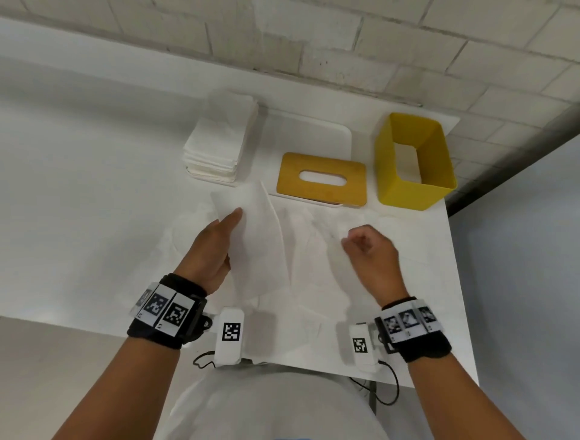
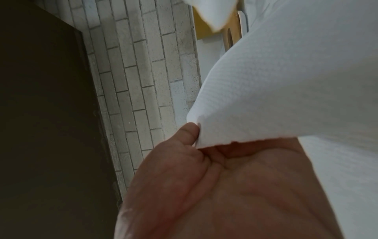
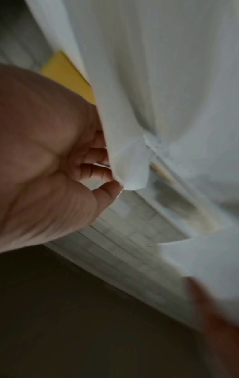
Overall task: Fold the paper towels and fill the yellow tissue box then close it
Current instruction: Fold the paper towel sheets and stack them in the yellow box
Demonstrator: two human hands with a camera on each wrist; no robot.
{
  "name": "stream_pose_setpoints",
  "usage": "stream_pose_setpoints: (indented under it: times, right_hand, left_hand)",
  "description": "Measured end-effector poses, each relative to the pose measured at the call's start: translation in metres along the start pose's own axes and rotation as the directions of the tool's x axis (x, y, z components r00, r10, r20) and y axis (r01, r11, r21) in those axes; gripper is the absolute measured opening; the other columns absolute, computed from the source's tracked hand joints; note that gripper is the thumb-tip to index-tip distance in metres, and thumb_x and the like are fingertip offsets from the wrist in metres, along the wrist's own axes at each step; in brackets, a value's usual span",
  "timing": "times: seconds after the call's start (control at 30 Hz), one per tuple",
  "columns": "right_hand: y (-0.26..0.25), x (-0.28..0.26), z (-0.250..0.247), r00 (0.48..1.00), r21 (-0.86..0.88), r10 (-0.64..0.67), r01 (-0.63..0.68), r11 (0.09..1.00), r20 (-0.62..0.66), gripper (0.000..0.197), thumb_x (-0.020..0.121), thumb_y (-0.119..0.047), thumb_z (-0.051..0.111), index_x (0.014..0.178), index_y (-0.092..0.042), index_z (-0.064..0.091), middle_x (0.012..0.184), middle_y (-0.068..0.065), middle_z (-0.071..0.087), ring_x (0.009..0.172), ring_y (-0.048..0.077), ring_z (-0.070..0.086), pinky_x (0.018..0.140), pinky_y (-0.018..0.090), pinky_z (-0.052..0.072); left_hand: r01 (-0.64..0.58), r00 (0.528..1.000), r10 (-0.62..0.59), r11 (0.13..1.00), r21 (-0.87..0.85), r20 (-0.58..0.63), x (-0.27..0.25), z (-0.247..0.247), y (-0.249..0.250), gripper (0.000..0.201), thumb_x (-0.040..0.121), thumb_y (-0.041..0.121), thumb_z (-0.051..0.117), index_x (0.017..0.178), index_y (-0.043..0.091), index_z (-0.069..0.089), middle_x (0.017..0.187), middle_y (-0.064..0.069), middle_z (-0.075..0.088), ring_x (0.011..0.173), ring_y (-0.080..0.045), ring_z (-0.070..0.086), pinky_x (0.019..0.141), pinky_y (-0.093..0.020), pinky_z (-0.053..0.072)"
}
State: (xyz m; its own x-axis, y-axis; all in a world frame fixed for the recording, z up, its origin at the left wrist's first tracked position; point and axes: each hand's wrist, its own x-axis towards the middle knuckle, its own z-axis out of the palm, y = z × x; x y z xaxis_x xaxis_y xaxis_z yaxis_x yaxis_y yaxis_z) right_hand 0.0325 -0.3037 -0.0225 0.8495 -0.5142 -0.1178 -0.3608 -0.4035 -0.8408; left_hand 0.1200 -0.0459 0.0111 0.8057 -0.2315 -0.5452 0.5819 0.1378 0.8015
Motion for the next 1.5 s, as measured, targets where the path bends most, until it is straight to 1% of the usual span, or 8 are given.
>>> stream_pose_setpoints:
  times: [0.13, 0.23, 0.33, 0.47, 0.8, 0.97, 1.17, 1.5]
  right_hand:
    - [-0.022, -0.005, -0.029, 0.964, 0.703, 0.255, -0.230, 0.672, 0.072, 0.010, 0.098, -0.017, 0.061, 0.092, -0.021, 0.067, 0.083, -0.001, 0.065, 0.079, 0.019, 0.058, 0.073, 0.033, 0.047]
    - [-0.022, -0.004, -0.030, 0.933, 0.860, 0.344, -0.263, 0.436, 0.111, 0.035, 0.100, -0.044, 0.056, 0.120, -0.017, 0.063, 0.113, 0.003, 0.071, 0.106, 0.023, 0.066, 0.091, 0.041, 0.050]
    - [-0.024, -0.008, -0.007, 0.935, 0.743, 0.318, -0.323, 0.586, 0.156, 0.060, 0.082, -0.063, 0.069, 0.130, -0.028, 0.060, 0.127, 0.001, 0.069, 0.117, 0.022, 0.066, 0.093, 0.043, 0.055]
    - [-0.031, -0.016, 0.018, 0.975, 0.474, 0.222, -0.207, 0.856, 0.026, 0.019, 0.091, -0.025, 0.070, 0.108, -0.033, 0.073, 0.114, -0.004, 0.074, 0.111, 0.022, 0.068, 0.101, 0.044, 0.055]
    - [-0.110, -0.032, -0.051, 0.909, 0.668, -0.255, -0.033, 0.743, 0.329, 0.042, 0.078, -0.020, 0.078, 0.119, -0.025, 0.072, 0.082, 0.017, 0.054, 0.075, 0.028, 0.053, 0.077, 0.034, 0.045]
    - [-0.120, -0.025, -0.022, 0.946, 0.504, -0.232, 0.089, 0.859, 0.228, 0.043, 0.090, -0.003, 0.072, 0.130, -0.016, 0.062, 0.045, -0.017, 0.046, 0.044, -0.001, 0.041, 0.054, 0.016, 0.037]
    - [-0.115, -0.019, -0.009, 0.965, 0.473, -0.240, 0.165, 0.866, 0.102, 0.049, 0.089, -0.006, 0.076, 0.130, -0.027, 0.060, 0.091, 0.020, 0.072, 0.081, 0.023, 0.065, 0.078, 0.038, 0.054]
    - [-0.107, -0.012, -0.003, 0.972, 0.409, -0.234, 0.209, 0.888, 0.012, 0.050, 0.084, -0.017, 0.081, 0.124, -0.038, 0.060, 0.082, 0.013, 0.060, 0.069, 0.020, 0.046, 0.066, 0.037, 0.047]
  left_hand:
    - [0.004, 1.000, -0.004, 1.000, 0.004, 0.010, -0.001, 0.000, -0.001, 0.026, 0.105, 0.035, 0.053, 0.115, 0.017, 0.069, 0.101, -0.001, 0.079, 0.103, -0.024, 0.070, 0.092, -0.041, 0.054]
    - [0.015, 1.000, -0.015, 1.000, 0.003, 0.012, 0.000, 0.004, -0.003, 0.029, 0.104, 0.036, 0.055, 0.118, 0.015, 0.069, 0.110, -0.004, 0.077, 0.110, -0.026, 0.069, 0.102, -0.046, 0.050]
    - [0.068, 0.996, -0.070, 0.997, 0.036, 0.051, 0.001, 0.016, -0.010, 0.034, 0.102, 0.040, 0.057, 0.124, 0.016, 0.067, 0.115, -0.006, 0.077, 0.114, -0.028, 0.069, 0.105, -0.047, 0.048]
    - [0.101, 0.982, -0.113, 0.991, 0.087, 0.150, -0.001, 0.032, -0.020, 0.038, 0.104, 0.039, 0.054, 0.131, 0.014, 0.064, 0.120, -0.007, 0.075, 0.114, -0.026, 0.069, 0.096, -0.041, 0.055]
    - [-0.020, 0.985, 0.003, 0.995, 0.095, 0.174, 0.002, 0.029, 0.010, 0.035, 0.102, 0.032, 0.056, 0.127, 0.010, 0.067, 0.119, -0.007, 0.075, 0.116, -0.026, 0.068, 0.104, -0.041, 0.051]
    - [-0.073, 0.948, 0.045, 0.994, 0.079, 0.316, -0.012, 0.047, 0.012, 0.033, 0.102, 0.037, 0.058, 0.124, 0.018, 0.070, 0.122, -0.005, 0.075, 0.117, -0.023, 0.069, 0.102, -0.041, 0.052]
    - [-0.046, 0.961, 0.024, 0.996, 0.072, 0.276, -0.013, 0.050, 0.008, 0.039, 0.104, 0.035, 0.050, 0.133, 0.012, 0.065, 0.129, -0.010, 0.071, 0.124, -0.027, 0.065, 0.111, -0.044, 0.047]
    - [-0.115, 0.891, 0.072, 0.991, 0.070, 0.449, -0.021, 0.052, 0.017, 0.062, 0.095, 0.069, 0.040, 0.131, 0.026, 0.064, 0.129, 0.000, 0.072, 0.123, -0.018, 0.066, 0.105, -0.038, 0.052]
